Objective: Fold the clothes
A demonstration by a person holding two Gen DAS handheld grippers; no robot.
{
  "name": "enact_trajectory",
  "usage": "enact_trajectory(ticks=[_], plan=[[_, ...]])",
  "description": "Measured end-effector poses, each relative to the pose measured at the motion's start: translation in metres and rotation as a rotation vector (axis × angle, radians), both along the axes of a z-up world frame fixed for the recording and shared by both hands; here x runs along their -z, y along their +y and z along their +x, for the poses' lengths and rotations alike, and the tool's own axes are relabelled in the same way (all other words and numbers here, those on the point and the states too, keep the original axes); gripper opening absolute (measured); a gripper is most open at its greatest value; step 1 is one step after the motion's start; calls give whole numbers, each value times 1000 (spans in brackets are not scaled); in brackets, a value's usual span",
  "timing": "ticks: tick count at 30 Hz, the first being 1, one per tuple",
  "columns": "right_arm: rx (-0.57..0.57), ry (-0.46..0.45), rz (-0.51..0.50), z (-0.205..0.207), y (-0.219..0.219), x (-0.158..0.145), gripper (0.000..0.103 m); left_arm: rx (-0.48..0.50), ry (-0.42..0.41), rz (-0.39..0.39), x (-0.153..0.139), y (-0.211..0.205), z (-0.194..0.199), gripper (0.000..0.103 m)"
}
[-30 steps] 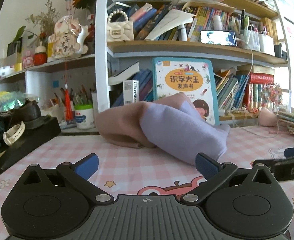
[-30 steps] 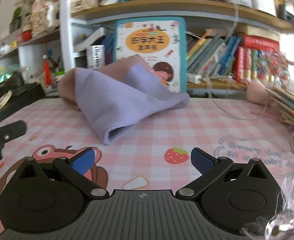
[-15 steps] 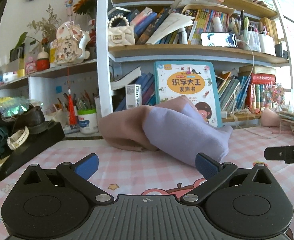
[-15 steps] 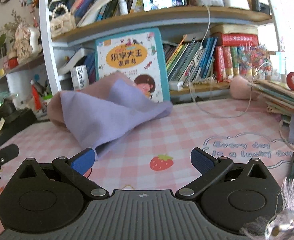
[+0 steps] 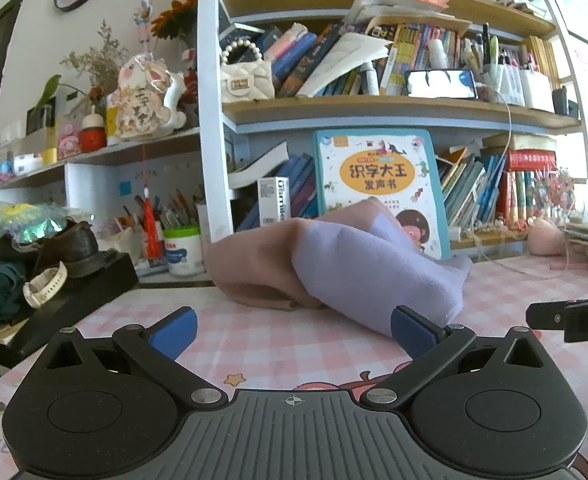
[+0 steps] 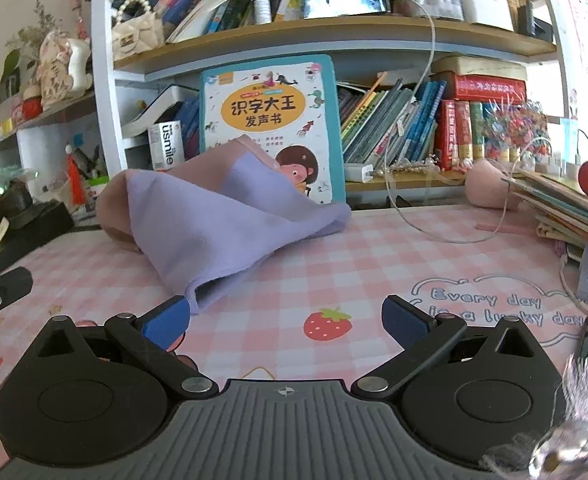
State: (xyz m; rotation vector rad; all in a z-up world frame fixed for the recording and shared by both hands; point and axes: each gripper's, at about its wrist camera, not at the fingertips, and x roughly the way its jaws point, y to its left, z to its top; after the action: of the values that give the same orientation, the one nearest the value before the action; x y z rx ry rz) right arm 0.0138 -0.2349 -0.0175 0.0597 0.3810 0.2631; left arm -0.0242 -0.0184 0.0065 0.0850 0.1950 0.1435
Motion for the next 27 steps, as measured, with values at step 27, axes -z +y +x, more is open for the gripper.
enact_trajectory(ticks=[27], plan=[[-66, -29, -45, -6, 10, 0, 103, 38, -11, 46, 0, -8, -3, 103]])
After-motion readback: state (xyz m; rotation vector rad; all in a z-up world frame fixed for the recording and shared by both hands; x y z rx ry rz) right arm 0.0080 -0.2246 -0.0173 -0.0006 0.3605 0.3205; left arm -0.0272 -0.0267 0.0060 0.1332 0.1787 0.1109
